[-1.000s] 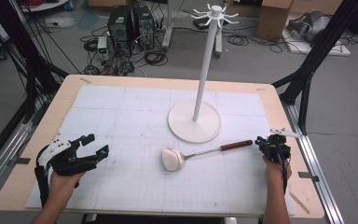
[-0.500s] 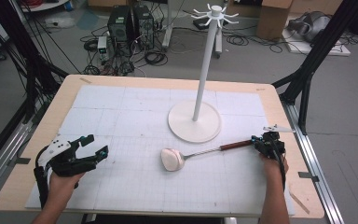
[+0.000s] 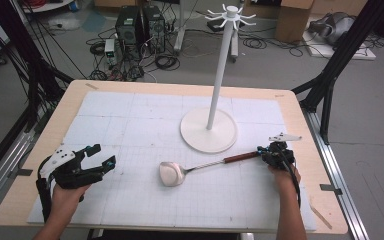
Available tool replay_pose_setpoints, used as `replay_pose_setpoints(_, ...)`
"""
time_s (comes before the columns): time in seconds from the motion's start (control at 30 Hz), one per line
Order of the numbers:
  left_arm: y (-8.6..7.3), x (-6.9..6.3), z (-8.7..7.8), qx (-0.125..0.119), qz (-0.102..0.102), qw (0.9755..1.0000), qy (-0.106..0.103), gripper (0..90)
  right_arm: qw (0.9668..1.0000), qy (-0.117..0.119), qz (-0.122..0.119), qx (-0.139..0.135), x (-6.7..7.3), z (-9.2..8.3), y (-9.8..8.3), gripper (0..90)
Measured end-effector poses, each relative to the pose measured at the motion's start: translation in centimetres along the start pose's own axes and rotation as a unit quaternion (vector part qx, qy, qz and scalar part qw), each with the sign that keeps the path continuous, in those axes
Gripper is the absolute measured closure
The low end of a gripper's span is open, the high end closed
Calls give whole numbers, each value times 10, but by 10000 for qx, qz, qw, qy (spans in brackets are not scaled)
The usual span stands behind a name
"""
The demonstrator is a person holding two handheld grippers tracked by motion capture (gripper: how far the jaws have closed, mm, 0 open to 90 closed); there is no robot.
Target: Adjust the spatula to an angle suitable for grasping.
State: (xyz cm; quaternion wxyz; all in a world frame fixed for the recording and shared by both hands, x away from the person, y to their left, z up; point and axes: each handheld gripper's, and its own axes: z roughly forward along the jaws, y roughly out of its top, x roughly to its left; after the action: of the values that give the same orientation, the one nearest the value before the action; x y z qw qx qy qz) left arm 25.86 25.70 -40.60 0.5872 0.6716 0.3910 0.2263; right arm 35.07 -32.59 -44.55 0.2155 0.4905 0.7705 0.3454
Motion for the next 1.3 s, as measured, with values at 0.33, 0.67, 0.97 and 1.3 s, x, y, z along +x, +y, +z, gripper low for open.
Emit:
replay_pose_setpoints(0.33,1,2,-1,-29,-28,10000,8,249,9999,110,2,40,30,5,5,893)
replay_pose_setpoints(0.67,3,4,-6,-115,-53,9999,24,257,9995,300,-76,79,66,11,11,893)
replay_pose_setpoints(0.97,4,7,-8,-132,-87,9999,28,258,9985,530,-111,113,92,18,16,893)
replay_pose_setpoints(1.3,5,12,-13,-203,-150,9997,62,259,9969,722,36,-298,97,3,23,815)
